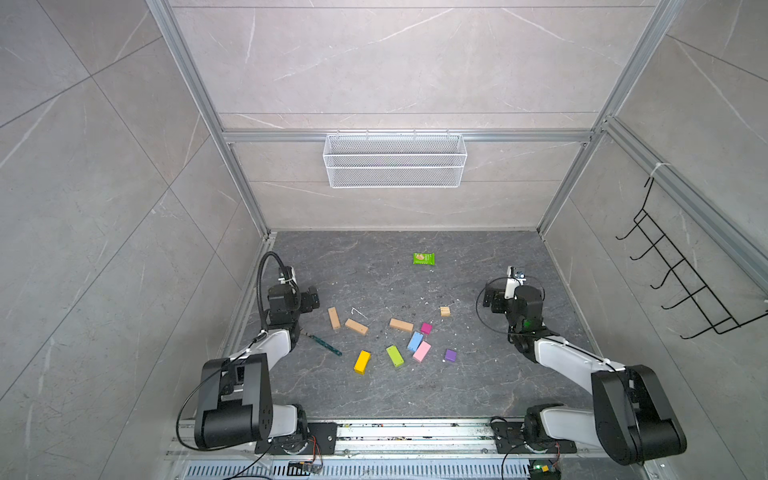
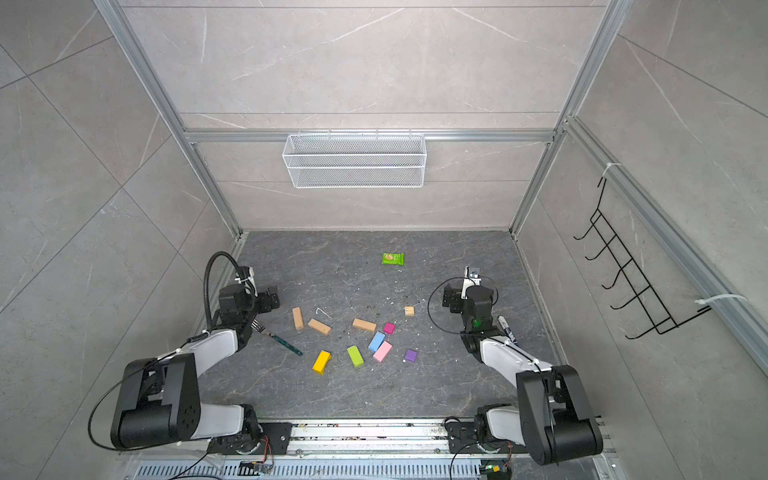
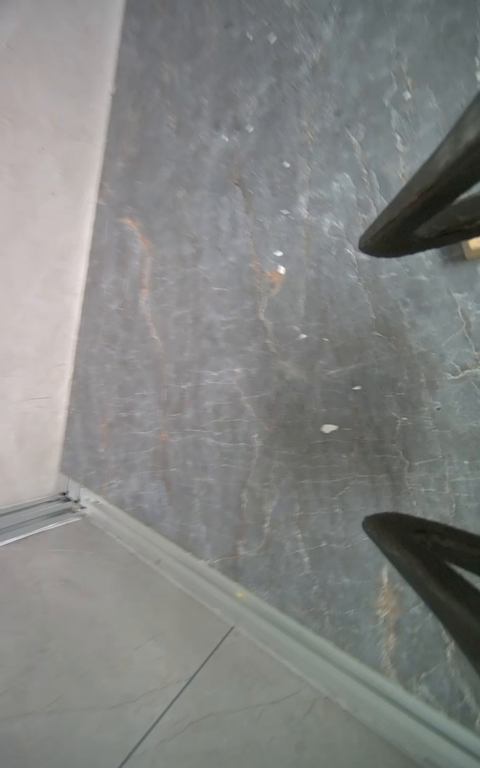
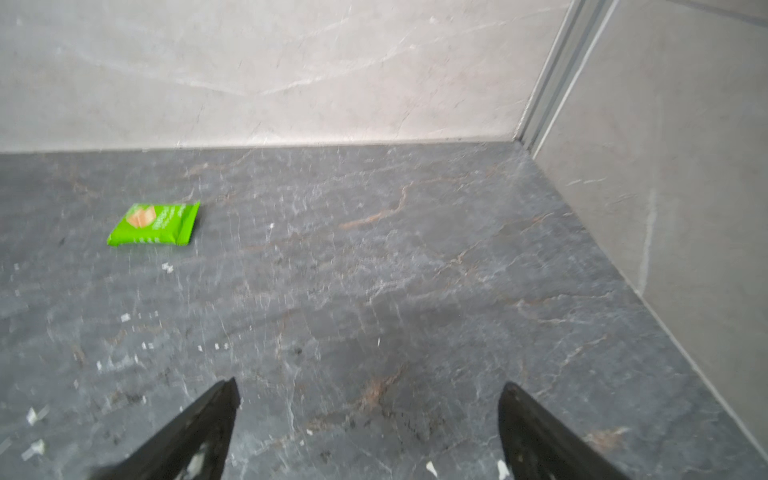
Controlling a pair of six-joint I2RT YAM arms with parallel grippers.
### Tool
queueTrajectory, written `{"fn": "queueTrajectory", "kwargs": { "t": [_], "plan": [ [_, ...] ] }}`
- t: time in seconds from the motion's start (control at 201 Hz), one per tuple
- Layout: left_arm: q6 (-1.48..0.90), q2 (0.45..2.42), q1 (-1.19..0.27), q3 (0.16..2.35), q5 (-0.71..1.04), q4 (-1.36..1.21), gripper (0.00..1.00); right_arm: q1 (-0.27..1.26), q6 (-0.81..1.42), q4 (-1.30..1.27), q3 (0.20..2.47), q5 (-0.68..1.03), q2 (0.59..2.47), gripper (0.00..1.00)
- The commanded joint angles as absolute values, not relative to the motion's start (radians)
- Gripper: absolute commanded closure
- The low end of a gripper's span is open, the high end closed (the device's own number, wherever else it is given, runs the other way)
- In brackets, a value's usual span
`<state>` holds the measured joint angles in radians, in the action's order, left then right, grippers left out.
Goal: Build the wood block tower
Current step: 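Reach the left gripper over a long wood bar while the right arm advances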
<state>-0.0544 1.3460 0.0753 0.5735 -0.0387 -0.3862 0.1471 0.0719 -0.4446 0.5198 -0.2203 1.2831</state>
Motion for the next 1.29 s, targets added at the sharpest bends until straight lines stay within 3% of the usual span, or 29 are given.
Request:
{"fn": "queueTrajectory", "kwargs": {
  "t": [0.0,0.244,0.433,0.622,0.906,1.29],
  "plan": [
    [-0.096,1.268,0.054,0.652,0.017,-0.157,0.04,0.184,0.151,-0.163,0.612,-0.307,1.246,0.01],
    [-0.222,1.255,-0.074,0.910,-0.019,0.339,0.00,0.268,0.255,0.260,0.856,-0.256,1.210,0.01],
    [-0.245,1.290,-0.248,1.014,-0.023,0.463,0.04,0.396,0.278,0.466,1.001,-0.317,1.252,0.01],
    [-0.238,1.382,-0.390,1.141,-0.036,0.558,0.02,0.405,0.374,0.616,1.107,-0.171,1.280,0.01],
    [-0.259,1.495,-0.523,1.235,0.033,0.640,0.01,0.406,0.476,0.614,1.065,-0.063,1.252,0.01],
    [-0.295,1.756,-0.719,1.338,-0.047,0.635,0.05,0.405,0.495,0.609,1.013,-0.003,1.191,0.01]
  ]
}}
